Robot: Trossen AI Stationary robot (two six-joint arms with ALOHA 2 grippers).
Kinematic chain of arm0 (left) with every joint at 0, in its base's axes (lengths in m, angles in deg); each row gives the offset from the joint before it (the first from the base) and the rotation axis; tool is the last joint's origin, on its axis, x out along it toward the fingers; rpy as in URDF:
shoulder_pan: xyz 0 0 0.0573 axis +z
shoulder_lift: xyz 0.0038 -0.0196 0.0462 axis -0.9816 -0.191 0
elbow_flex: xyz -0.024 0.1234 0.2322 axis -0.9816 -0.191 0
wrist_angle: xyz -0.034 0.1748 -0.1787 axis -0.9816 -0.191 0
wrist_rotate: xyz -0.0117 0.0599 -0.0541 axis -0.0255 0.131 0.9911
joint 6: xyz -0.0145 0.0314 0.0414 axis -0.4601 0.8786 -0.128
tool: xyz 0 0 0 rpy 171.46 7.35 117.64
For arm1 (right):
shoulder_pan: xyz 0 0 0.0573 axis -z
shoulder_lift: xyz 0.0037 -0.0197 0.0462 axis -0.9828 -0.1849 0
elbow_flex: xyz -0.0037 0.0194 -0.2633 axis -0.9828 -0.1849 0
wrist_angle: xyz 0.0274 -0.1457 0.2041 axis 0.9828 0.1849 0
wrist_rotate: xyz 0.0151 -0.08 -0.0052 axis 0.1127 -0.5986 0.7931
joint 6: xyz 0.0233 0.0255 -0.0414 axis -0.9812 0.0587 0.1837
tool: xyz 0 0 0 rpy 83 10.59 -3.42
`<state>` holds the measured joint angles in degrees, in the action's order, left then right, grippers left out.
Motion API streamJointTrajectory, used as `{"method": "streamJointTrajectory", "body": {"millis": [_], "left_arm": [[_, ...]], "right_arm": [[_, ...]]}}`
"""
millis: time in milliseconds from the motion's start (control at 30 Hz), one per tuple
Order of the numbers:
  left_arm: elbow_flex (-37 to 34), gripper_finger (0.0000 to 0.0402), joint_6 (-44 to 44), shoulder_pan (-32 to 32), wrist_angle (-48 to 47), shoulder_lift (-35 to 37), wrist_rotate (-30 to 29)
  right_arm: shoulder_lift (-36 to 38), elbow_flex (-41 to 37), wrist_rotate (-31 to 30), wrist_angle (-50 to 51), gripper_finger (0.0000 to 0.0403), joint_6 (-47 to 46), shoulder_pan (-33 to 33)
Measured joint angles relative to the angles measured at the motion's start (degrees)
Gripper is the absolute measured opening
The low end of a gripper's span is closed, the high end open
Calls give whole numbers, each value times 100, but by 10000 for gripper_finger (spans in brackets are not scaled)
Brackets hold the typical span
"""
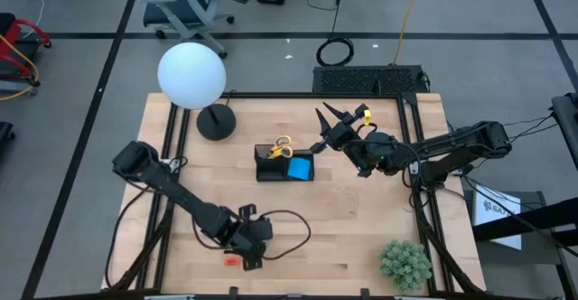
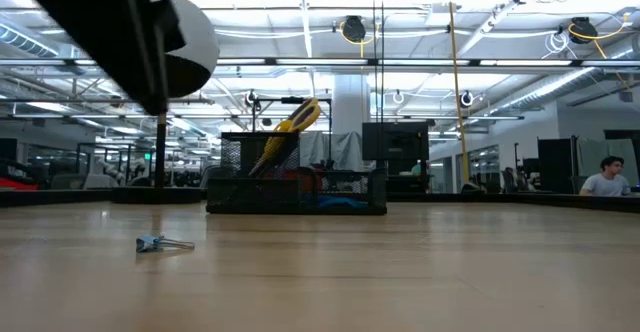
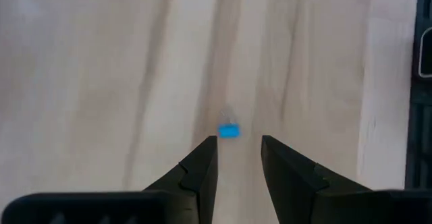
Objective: Pick and place office supplies into organizer
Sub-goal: Put the blue binder clip into the black mesh desk organizer
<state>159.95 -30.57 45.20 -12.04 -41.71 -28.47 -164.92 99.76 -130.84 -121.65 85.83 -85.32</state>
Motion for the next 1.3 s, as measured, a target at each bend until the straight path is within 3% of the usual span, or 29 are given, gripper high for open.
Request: {"method": "streamJointTrajectory", "body": {"millis": [700,1300], "left_arm": [[-2,120,-408,-45,243,-521,-304],[-4,120,-986,-45,294,-521,43]], "right_arm": [[0,-2,0,0,105,2,-2],[0,-2,0,0,105,1,-1]]}}
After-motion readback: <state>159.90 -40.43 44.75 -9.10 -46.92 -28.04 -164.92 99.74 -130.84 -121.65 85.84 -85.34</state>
